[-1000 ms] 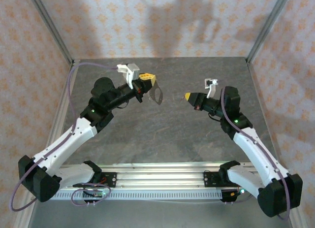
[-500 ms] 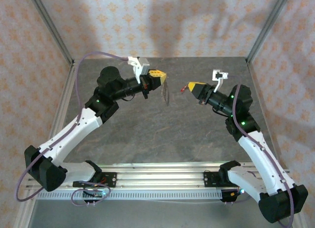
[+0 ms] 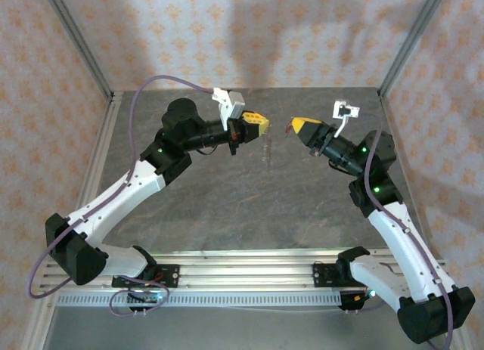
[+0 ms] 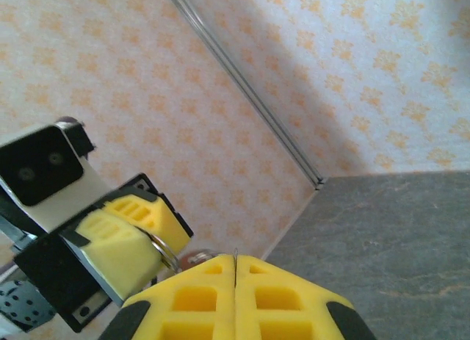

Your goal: Put the keys on the keyring

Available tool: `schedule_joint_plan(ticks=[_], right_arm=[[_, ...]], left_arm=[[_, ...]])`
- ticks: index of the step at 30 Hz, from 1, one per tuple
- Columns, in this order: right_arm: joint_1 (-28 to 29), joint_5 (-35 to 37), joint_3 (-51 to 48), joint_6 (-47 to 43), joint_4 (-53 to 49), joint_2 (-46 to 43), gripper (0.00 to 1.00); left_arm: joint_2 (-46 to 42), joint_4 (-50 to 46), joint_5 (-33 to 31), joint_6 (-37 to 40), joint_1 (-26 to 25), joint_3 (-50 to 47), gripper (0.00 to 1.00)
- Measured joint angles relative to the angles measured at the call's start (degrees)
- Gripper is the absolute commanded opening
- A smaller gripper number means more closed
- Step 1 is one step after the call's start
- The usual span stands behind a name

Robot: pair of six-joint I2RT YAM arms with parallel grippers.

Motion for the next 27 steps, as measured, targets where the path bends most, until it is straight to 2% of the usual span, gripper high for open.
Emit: schedule_joint_plan(ticks=[19,27], right_arm=[[6.19,-0.68,1.73,0.79,1.75,2.34,0.0],[7.04,-0.66,2.36,0.04,1.33,2.95,0.0]], left_arm=[[1.84,-0.42,-0.07,0.44,-0.7,1.84,0.0],[1.86,-0.42,-0.28,0.46,-1.05,2.01,0.0]])
